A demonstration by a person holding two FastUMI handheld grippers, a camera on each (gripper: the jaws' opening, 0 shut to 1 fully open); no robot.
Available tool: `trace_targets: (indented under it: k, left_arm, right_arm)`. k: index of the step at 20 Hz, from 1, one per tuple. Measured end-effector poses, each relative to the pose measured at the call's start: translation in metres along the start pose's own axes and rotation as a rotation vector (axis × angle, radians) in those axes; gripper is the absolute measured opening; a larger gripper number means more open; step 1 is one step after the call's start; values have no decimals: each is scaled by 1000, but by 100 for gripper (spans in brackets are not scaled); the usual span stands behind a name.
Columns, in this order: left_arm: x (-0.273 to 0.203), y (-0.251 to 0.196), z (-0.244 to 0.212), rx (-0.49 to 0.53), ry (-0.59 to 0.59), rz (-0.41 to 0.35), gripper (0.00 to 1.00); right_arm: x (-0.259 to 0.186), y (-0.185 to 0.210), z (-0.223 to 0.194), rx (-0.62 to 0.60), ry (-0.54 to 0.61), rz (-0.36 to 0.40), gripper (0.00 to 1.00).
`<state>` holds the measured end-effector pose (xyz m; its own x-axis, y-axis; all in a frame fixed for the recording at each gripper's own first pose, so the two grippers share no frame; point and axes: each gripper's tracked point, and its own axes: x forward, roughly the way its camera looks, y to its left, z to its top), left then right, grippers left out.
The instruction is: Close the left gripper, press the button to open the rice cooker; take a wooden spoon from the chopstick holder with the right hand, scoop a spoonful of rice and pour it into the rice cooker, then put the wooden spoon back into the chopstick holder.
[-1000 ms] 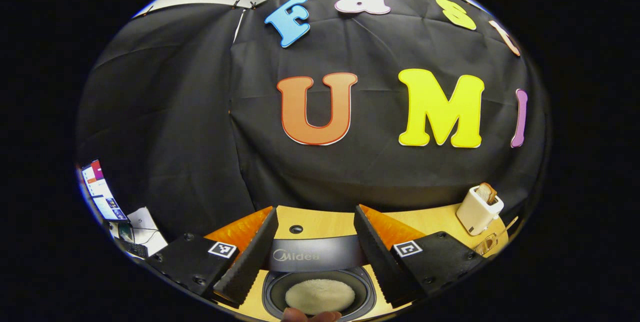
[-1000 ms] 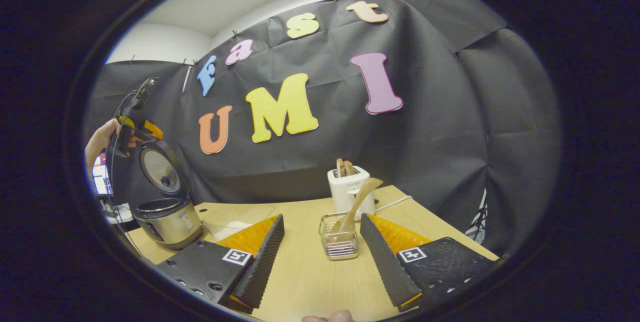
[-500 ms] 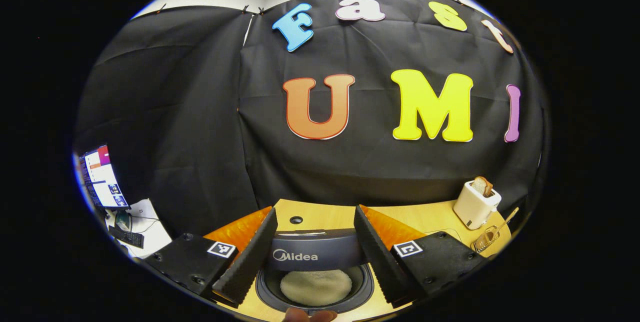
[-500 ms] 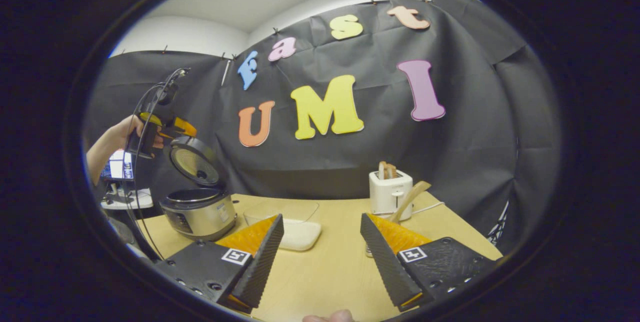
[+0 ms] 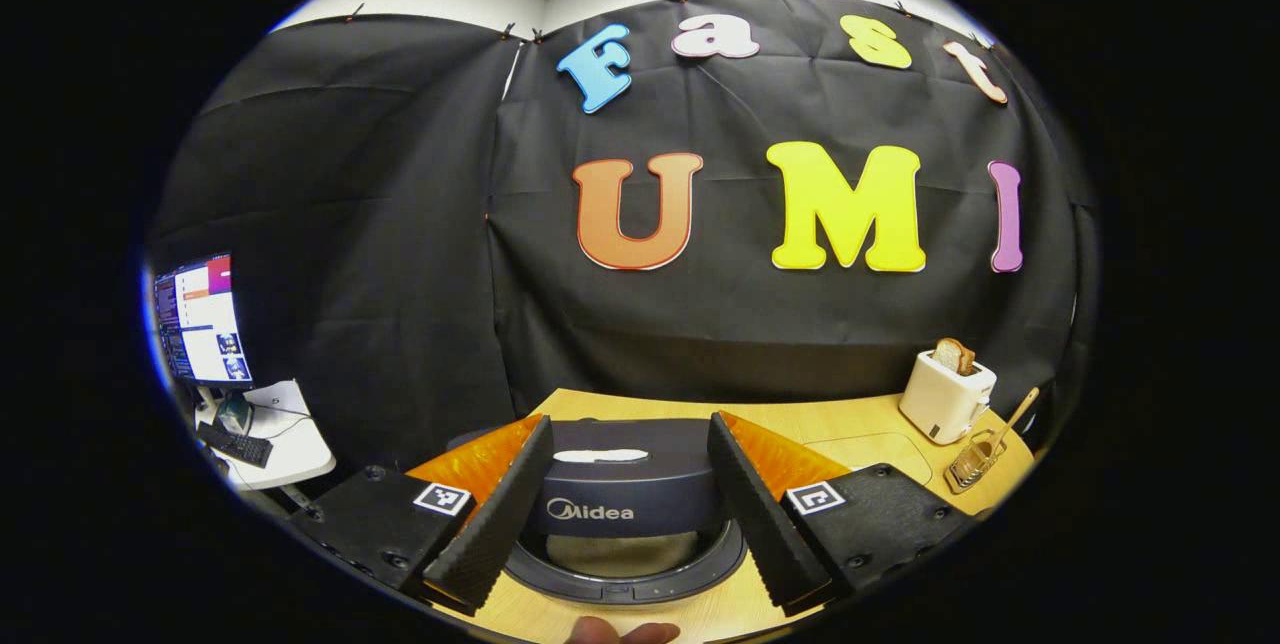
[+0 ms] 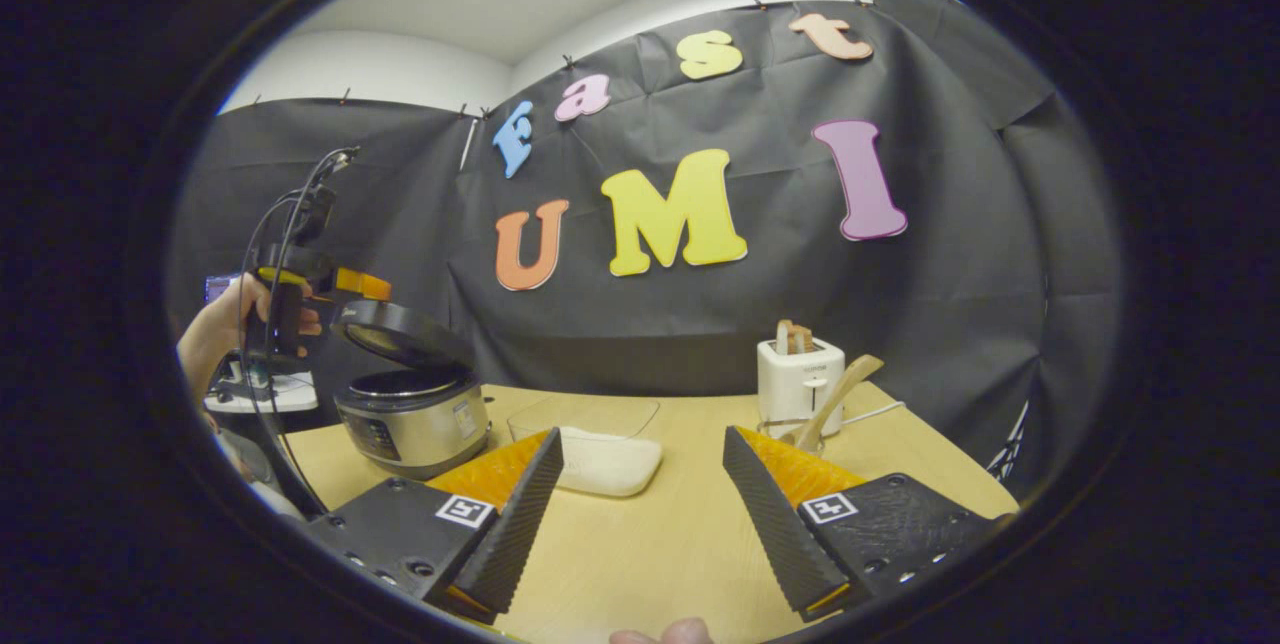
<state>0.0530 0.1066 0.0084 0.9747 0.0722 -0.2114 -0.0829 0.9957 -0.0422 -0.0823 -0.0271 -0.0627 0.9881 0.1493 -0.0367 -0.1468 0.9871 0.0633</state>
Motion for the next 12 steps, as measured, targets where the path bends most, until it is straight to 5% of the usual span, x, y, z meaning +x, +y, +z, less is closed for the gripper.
trace_targets:
  k: [12]
  left_arm:
    - [-18,-5,-69,-7,15,12,99]
  right_arm:
    - [-3,-4,-5,0,-1,-38,91]
